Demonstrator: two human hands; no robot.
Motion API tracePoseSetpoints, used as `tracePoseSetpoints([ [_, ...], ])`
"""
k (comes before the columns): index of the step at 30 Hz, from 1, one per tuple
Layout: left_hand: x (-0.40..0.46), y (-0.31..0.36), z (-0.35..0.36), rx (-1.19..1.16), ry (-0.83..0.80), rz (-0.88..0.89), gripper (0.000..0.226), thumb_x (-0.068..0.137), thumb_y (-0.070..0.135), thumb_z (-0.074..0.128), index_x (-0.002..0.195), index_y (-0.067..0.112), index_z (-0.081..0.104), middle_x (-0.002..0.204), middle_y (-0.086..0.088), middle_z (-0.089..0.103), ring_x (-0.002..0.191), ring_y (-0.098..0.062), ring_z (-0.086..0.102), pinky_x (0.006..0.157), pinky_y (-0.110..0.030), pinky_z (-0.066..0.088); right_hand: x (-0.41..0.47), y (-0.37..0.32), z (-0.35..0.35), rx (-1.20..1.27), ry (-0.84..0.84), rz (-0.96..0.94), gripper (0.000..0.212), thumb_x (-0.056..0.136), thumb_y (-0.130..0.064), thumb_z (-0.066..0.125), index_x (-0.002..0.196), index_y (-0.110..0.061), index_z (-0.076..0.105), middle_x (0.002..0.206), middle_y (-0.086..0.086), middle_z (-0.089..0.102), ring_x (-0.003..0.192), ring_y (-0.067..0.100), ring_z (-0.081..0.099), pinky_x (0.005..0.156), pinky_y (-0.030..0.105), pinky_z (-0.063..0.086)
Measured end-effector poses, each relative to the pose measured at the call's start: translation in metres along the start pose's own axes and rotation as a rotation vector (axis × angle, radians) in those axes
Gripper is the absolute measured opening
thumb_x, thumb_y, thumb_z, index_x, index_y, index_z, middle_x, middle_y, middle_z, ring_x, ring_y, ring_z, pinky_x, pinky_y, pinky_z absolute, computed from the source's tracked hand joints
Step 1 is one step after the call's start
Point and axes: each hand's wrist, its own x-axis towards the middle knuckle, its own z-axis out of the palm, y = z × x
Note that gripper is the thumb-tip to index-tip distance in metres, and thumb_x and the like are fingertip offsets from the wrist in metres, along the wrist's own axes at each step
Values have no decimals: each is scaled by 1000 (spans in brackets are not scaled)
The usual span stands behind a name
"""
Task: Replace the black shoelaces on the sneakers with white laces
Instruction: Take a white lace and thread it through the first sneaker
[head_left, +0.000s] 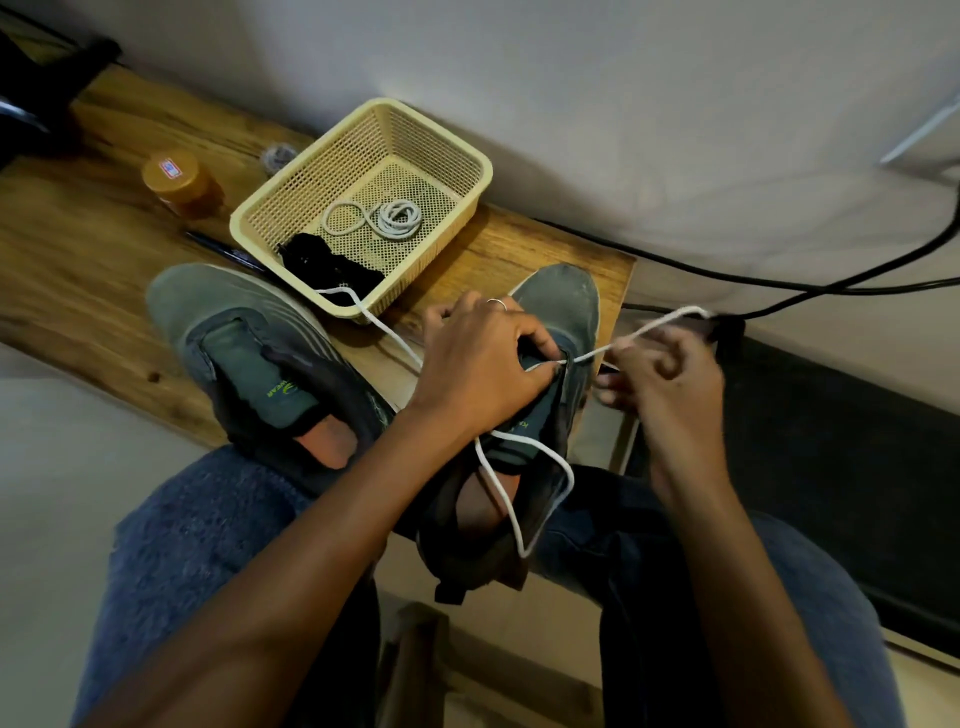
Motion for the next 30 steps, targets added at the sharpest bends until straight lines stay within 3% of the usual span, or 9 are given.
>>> tracePoseSetpoints([
  [2, 0, 1, 0, -22, -12, -6, 11, 82, 45, 67, 89, 37, 70, 110, 14, 61, 114, -11, 43, 86, -30, 17, -2, 5, 7, -106, -121, 10, 16, 93, -11, 59, 108, -6, 62, 81, 2, 65, 61, 3, 62, 56, 16, 53],
  [7, 0, 1, -1, -39, -39, -12, 10, 83, 45, 66, 89, 37, 70, 109, 14, 59, 113, -11, 43, 86, -31, 19, 2, 13, 9, -198, -108, -59, 11, 94, -9, 57, 99, -1, 65, 75, 1, 64, 57, 0, 62, 58, 16, 53],
  [12, -1, 1, -5, -25, -85, -7, 11, 82, 46, 66, 90, 39, 69, 115, 15, 58, 114, -10, 42, 85, -30, 17, 7, 5, 2, 120, 195, -118, 12, 103, -15, 39, 107, -6, 46, 77, 7, 62, 58, 9, 67, 54, 20, 54],
  [14, 0, 0, -6, -27, -100, -9, 12, 82, 46, 66, 91, 39, 70, 117, 14, 58, 114, -10, 42, 87, -31, 20, 7, 2, -2, 146, 212, -109, 12, 103, -17, 41, 107, -8, 47, 80, 8, 62, 59, 9, 66, 53, 18, 52],
  [19, 0, 0, -5, -29, -104, -10, 11, 82, 42, 67, 92, 39, 69, 117, 12, 58, 116, -12, 42, 94, -36, 27, -2, 8, 9, -114, -131, 10, 12, 94, -15, 58, 103, -8, 61, 79, 3, 63, 60, 5, 59, 50, 15, 48],
  [24, 0, -1, -5, -52, -116, -9, 8, 84, 40, 66, 91, 38, 69, 115, 12, 58, 116, -12, 41, 96, -37, 28, 0, 11, 9, -163, -148, -28, 12, 94, -9, 58, 103, -12, 65, 76, 2, 63, 54, -2, 57, 50, 14, 47],
  [27, 0, 0, -5, -77, -116, -15, 8, 86, 40, 64, 92, 36, 68, 114, 11, 59, 116, -13, 41, 94, -37, 30, 2, 14, 9, -270, -136, -107, 17, 93, -5, 57, 95, -20, 66, 79, -2, 65, 58, -2, 59, 57, 14, 50],
  [30, 0, 0, -4, -107, -113, -19, 9, 87, 39, 64, 93, 34, 68, 107, 11, 59, 115, -15, 41, 92, -37, 36, 4, 18, 9, -483, -42, -241, 11, 89, -9, 64, 88, -20, 67, 84, 2, 67, 73, 11, 64, 72, 29, 55],
])
